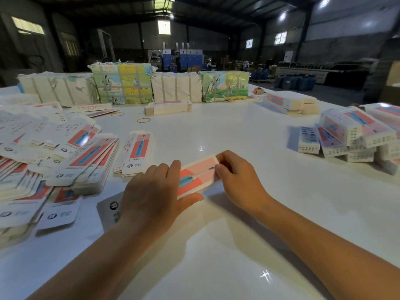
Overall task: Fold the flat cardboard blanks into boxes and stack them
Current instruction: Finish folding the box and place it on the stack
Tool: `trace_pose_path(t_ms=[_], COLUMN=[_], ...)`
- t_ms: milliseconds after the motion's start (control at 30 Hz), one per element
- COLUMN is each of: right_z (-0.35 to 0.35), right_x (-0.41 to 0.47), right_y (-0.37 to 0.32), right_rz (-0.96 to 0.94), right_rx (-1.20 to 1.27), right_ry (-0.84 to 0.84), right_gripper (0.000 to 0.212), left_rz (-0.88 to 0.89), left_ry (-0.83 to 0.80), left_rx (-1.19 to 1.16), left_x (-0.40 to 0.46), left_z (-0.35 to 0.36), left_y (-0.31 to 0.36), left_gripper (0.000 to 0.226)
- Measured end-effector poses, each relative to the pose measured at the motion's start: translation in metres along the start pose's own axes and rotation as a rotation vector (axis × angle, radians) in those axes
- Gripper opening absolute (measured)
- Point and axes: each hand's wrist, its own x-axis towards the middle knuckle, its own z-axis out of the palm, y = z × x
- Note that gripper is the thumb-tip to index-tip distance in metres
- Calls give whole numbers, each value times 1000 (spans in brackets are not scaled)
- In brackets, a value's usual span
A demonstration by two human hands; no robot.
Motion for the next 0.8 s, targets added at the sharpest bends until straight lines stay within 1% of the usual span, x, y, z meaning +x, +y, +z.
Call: trace_pose_path(t_ms=[100, 133, 167, 200, 233, 267, 300, 333, 367, 400, 433, 467, 500, 533, 567, 633, 667, 700, 733, 767, 800], right_z=[-4, -5, -8, -10, -13, -14, -15, -14, -13, -13, -11, -9, -7, -4, -2, 0, -1, -1, -2, -3, -2], right_x=[0, 1, 0, 1, 2, 3, 5, 6, 5, 5, 3, 1, 0, -1, -4, -7, -8, -8, -8, -8, -9], right_y=[2, 3, 4, 4, 5, 5, 6, 4, 0, -1, -4, -5, -6, -6, -7, -6, -2, 1, 4, 5, 5], right_rz=[-24, -60, -111, -161, -186, -154, -35, 149, 347, 527, 636, 654, 617, 520, 370, 48, -91, -181, -227, -226, -171], right_rx=[-44, -92, -177, -274, -339, -308, -153, 117, 471, 829, 1064, 1146, 1114, 1012, 823, 251, -45, -259, -368, -367, -242], right_ry=[-87, -89, -51, 22, 101, 159, 162, 105, -4, -161, -250, -267, -233, -169, -98, -12, -6, -25, -51, -75, -84], right_gripper=[14, 12, 10, 14, 30, 50, 70, 81, 80, 68, 49, 30, 18, 16, 21, 32, 37, 41, 42, 42, 43], left_rz=[16, 14, 8, -3, -17, -31, -41, -45, -46, -44, -36, -24, -13, -6, -2, 11, 25, 40, 53, 62, 68], left_ry=[7, 14, 25, 38, 48, 57, 67, 75, 80, 80, 79, 78, 79, 79, 80, 102, 123, 142, 153, 159, 159], left_rx=[-5, -16, -35, -62, -92, -114, -127, -134, -138, -138, -133, -129, -131, -141, -154, -140, -112, -86, -69, -59, -54], left_x=[0, 0, 0, 0, 0, 0, -1, -1, -1, -1, -1, -1, -1, -2, -3, -4, -4, -4, -4, -4, -3], left_z=[2, 3, 3, 4, 4, 4, 4, 3, 4, 4, 4, 5, 6, 6, 7, 7, 7, 7, 7, 7, 7], left_y=[-2, -3, -3, -4, -5, -6, -6, -6, -6, -4, -3, -1, 0, 0, 0, 0, 0, 0, 0, -1, -1], left_gripper=[69, 69, 69, 69, 69, 70, 70, 70, 70, 71, 71, 71, 71, 70, 69, 68, 67, 66, 65, 65, 65])
